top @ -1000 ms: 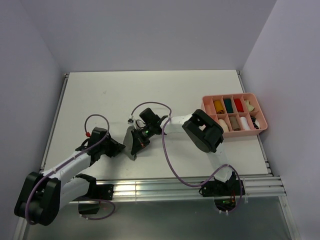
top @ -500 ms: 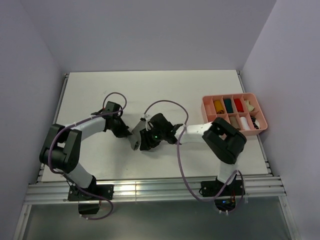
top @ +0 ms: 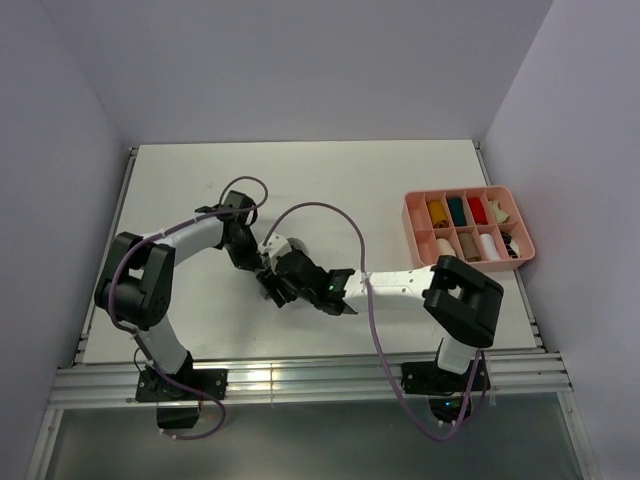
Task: Roll the socks
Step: Roll the sock at the center of the board.
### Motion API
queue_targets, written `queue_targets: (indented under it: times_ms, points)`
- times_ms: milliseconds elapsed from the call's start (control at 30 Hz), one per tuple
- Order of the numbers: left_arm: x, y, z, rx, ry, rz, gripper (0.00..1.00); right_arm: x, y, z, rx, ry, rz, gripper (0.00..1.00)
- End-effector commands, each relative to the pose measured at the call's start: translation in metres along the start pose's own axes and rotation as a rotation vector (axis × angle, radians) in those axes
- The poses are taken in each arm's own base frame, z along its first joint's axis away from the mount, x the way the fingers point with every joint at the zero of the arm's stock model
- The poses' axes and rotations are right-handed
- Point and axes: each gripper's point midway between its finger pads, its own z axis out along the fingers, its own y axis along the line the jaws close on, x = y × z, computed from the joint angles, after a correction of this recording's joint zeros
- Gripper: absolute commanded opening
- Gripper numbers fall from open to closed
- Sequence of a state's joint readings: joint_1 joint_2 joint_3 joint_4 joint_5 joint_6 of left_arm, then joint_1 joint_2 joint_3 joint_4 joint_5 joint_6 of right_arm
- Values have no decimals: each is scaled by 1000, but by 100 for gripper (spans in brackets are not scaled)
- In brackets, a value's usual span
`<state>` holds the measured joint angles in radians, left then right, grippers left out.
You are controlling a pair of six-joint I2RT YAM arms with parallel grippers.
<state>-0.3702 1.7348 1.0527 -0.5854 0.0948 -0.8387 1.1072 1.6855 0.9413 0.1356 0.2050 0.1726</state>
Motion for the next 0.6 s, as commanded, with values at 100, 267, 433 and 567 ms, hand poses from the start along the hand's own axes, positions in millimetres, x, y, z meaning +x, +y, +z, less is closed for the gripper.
queue_targets:
  times_ms: [100,267,433,567]
  points:
    - [4,41,14,-211,16,73,1,-41,23,8,101,-124,-218,72]
    - [5,39,15,-226,35,92,0,-32,38,23,106,-113,-305,75]
    - [5,38,15,-235,45,110,0,-16,41,35,133,-83,-367,76]
    - [6,37,16,-236,53,120,0,-8,38,42,163,-74,-411,76]
